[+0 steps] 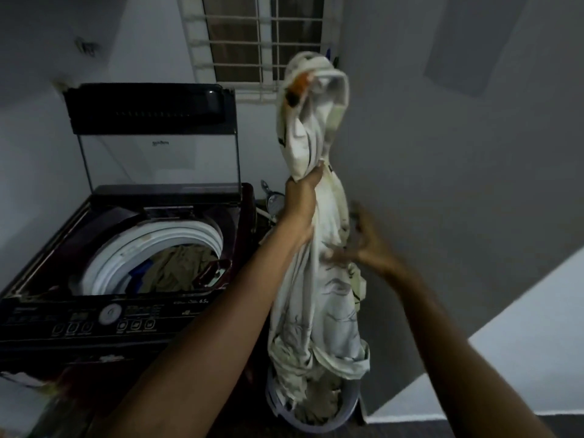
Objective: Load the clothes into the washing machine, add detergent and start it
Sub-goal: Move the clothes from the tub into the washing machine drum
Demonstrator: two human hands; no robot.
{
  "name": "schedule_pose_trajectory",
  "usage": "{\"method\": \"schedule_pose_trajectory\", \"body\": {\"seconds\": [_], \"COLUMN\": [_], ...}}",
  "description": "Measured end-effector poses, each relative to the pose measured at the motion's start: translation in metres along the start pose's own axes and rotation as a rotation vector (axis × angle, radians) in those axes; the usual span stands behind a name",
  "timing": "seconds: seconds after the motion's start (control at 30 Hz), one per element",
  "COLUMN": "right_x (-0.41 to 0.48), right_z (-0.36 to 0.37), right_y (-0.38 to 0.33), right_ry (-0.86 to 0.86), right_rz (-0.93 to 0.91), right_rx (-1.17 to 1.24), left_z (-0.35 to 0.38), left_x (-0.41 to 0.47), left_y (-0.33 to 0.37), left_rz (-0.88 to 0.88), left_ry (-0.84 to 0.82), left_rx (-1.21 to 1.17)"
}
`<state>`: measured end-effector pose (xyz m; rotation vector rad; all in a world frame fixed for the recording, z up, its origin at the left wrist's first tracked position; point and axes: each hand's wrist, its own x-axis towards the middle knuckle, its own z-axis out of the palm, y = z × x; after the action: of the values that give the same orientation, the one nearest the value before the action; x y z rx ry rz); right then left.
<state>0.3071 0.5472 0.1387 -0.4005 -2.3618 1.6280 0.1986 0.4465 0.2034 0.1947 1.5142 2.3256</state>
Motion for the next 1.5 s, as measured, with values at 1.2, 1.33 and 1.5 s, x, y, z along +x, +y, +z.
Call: {"method": "schedule_pose_trajectory", "body": {"seconds": [1.2, 1.33, 1.5], "right_x": [0.006, 0.003, 0.015], "right_z": [0.004, 0.04, 0.041], "right_y": [0.026, 0.04, 0.024], "right_ry": [0.344, 0.317, 0.468], "right_rz": [-0.076, -0.02, 0.018], "right_rx": [-0.179, 0.045, 0.308], "left_z": [-0.038, -0.015, -0.026], "left_x": [0.004, -0.006, -0.023], "left_y": [0.015, 0.001, -0.019], "left_rz": [0.269, 0.082, -0.053], "left_ry": [-0.151, -0.079, -0.147], "left_rx": [0.636, 0.167, -0.113]}}
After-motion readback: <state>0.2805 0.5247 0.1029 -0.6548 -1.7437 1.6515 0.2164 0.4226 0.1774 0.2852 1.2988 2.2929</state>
